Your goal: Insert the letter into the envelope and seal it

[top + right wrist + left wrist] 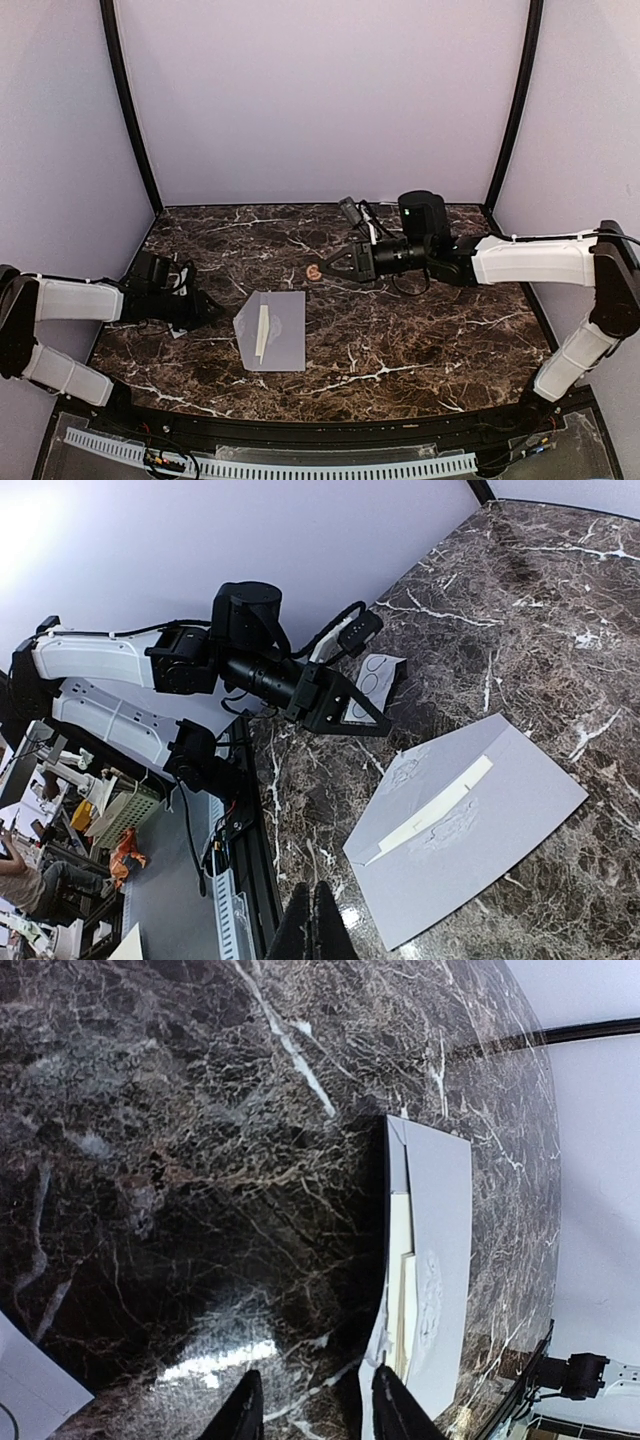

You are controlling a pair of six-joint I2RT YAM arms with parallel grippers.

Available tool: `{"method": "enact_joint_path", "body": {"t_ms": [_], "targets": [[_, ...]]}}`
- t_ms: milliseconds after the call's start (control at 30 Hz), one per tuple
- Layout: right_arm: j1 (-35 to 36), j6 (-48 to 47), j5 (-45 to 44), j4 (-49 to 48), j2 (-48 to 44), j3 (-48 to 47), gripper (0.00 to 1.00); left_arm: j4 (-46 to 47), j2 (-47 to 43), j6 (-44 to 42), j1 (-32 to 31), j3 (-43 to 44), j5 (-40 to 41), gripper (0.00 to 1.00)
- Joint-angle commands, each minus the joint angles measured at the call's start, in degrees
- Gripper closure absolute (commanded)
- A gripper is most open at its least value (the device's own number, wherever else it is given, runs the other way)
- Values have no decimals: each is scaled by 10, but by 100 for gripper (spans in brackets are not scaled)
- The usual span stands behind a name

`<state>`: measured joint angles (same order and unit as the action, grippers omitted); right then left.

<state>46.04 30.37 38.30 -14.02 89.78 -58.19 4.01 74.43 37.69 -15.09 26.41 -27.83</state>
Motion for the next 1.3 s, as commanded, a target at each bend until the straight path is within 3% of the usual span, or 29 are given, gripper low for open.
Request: {"method": "enact_joint_path", "body": {"t_ms": [0,467,1267], "targets": [[0,9,11,-40,15,4,100,19,28,-13,-6,9,-18,65],[6,34,20,-88,65,18,100,32,84,-23,-31,35,-64,82],[13,45,18,-108,96,24,100,63,145,-14,-106,106,-93,94]]}}
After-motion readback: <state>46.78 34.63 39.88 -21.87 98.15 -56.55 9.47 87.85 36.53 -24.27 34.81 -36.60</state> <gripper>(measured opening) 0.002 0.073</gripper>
